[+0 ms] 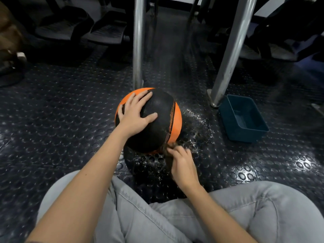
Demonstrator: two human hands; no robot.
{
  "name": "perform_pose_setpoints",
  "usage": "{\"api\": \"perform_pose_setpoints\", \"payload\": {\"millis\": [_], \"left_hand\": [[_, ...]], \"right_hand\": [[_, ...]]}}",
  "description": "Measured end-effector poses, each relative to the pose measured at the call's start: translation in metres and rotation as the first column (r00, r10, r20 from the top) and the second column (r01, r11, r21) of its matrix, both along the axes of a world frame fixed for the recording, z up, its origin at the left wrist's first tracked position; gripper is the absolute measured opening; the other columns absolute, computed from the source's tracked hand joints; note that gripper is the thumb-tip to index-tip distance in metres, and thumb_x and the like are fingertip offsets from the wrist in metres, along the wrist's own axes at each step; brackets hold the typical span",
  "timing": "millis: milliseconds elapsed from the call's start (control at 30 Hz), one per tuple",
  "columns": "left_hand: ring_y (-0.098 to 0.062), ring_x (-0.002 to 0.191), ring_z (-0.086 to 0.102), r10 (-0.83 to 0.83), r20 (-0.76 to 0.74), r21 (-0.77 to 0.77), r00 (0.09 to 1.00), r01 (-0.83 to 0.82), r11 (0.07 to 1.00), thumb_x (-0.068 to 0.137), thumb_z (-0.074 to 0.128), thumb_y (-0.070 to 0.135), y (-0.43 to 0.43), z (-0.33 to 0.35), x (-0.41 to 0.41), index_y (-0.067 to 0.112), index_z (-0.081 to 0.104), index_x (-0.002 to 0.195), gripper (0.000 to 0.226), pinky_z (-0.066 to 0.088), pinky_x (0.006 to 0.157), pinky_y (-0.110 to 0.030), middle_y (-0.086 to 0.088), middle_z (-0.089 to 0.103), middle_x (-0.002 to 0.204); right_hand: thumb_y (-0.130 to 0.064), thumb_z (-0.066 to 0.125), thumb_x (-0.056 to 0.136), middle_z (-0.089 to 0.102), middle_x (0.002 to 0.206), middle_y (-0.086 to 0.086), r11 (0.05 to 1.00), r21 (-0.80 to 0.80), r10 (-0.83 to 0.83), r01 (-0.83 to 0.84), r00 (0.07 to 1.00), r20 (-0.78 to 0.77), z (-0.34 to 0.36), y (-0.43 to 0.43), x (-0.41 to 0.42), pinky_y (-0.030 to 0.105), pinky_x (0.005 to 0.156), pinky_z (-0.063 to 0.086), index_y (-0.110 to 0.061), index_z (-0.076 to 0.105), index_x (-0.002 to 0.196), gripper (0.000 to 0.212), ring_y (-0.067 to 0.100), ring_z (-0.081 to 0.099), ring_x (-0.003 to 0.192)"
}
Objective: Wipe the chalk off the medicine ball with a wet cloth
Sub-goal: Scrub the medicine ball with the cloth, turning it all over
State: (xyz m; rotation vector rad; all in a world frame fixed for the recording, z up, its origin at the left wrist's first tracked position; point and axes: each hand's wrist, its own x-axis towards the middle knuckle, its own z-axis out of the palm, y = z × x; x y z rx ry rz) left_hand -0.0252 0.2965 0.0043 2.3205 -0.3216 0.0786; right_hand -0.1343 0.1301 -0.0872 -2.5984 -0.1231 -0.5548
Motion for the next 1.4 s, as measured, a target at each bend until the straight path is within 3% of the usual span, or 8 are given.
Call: {"api": "perform_pose_setpoints", "payload": {"millis": [100, 200, 500, 667, 800, 1000, 1200, 1400], "left_hand": [[-0.006, 0.144, 0.002, 0.008, 0.003, -0.019, 1.000, -0.008, 1.000, 0.072, 0.045, 0.058, 0.002, 0.000, 0.002, 0.043, 0.029, 0.144, 0.075, -0.005, 0.113, -0.046, 0.023, 0.017, 0.154], [-0.006, 0.144, 0.001, 0.025, -0.003, -0.037, 1.000, -0.025, 0.999, 0.073, 0.045, 0.058, 0.009, -0.004, 0.000, 0.043, 0.029, 0.144, 0.074, -0.004, 0.113, -0.047, 0.023, 0.016, 0.154], [-0.004, 0.144, 0.000, 0.050, 0.023, -0.009, 0.998, -0.050, 0.999, 0.090, 0.058, 0.042, 0.002, -0.005, -0.003, 0.042, 0.027, 0.145, 0.063, -0.006, 0.113, -0.045, 0.023, 0.015, 0.154], [-0.008, 0.145, -0.002, 0.032, 0.016, 0.009, 0.999, -0.032, 0.999, 0.091, 0.057, 0.044, -0.005, 0.001, -0.003, 0.042, 0.027, 0.145, 0.062, -0.007, 0.113, -0.047, 0.020, 0.014, 0.156], [-0.007, 0.144, -0.001, 0.058, 0.029, 0.012, 0.998, -0.058, 0.998, 0.091, 0.056, 0.045, -0.003, -0.002, -0.002, 0.042, 0.026, 0.145, 0.062, -0.006, 0.113, -0.047, 0.020, 0.014, 0.155], [-0.006, 0.144, 0.001, 0.080, 0.061, -0.005, 0.995, -0.080, 0.997, 0.091, 0.056, 0.047, 0.001, -0.006, -0.005, 0.044, 0.029, 0.144, 0.059, -0.006, 0.113, -0.045, 0.021, 0.017, 0.154], [-0.006, 0.144, 0.000, 0.064, 0.056, 0.008, 0.996, -0.065, 0.998, 0.091, 0.054, 0.048, -0.002, -0.005, -0.006, 0.044, 0.027, 0.144, 0.060, -0.007, 0.113, -0.045, 0.022, 0.016, 0.154], [-0.006, 0.144, 0.002, 0.087, 0.067, 0.017, 0.994, -0.088, 0.996, 0.091, 0.053, 0.049, -0.003, -0.007, -0.006, 0.044, 0.028, 0.144, 0.059, -0.006, 0.113, -0.045, 0.022, 0.017, 0.154]], "right_hand": [[0.010, 0.049, 0.083, 0.059, 0.103, 0.005, 0.995, 0.079, -0.054, 0.060, 0.995, -0.082, 0.019, 0.000, 0.007, 0.020, 0.079, 0.039, -0.005, 0.065, 0.112, 0.037, 0.027, 0.050, 0.092], [0.005, 0.048, 0.083, 0.060, 0.100, 0.006, 0.963, 0.244, -0.152, 0.112, 0.976, 0.154, 0.066, -0.004, 0.023, 0.004, 0.085, 0.028, -0.005, 0.065, 0.108, 0.032, 0.023, 0.052, 0.092], [0.002, 0.042, 0.083, 0.060, 0.103, 0.011, 0.986, 0.164, -0.025, -0.024, 0.958, 0.287, 0.036, 0.022, 0.030, 0.024, 0.082, 0.038, -0.005, 0.067, 0.107, 0.035, 0.021, 0.044, 0.087], [0.014, 0.048, 0.081, 0.059, 0.101, 0.004, 0.961, 0.246, -0.085, 0.122, 0.984, -0.158, 0.015, 0.010, -0.004, 0.028, 0.090, 0.043, -0.005, 0.068, 0.107, 0.038, 0.022, 0.054, 0.095], [0.010, 0.055, 0.083, 0.054, 0.098, 0.002, 0.846, 0.494, -0.300, 0.202, 0.946, 0.126, 0.067, 0.009, 0.016, 0.014, 0.088, 0.040, -0.006, 0.069, 0.106, 0.032, 0.016, 0.054, 0.094], [-0.002, 0.047, 0.082, 0.060, 0.103, 0.014, 0.984, 0.142, 0.063, -0.107, 0.957, 0.282, 0.043, 0.031, 0.025, 0.026, 0.081, 0.042, -0.008, 0.067, 0.102, 0.029, 0.024, 0.049, 0.089], [0.011, 0.054, 0.081, 0.055, 0.096, 0.007, 0.878, 0.386, -0.309, 0.283, 0.951, 0.006, 0.032, -0.019, 0.033, 0.020, 0.082, 0.039, -0.001, 0.069, 0.104, 0.030, 0.030, 0.058, 0.092], [-0.008, 0.047, 0.086, 0.056, 0.095, 0.010, 0.970, 0.207, 0.066, -0.126, 0.959, 0.275, 0.059, 0.026, 0.024, 0.024, 0.076, 0.046, -0.006, 0.068, 0.107, 0.029, 0.020, 0.055, 0.088]]}}
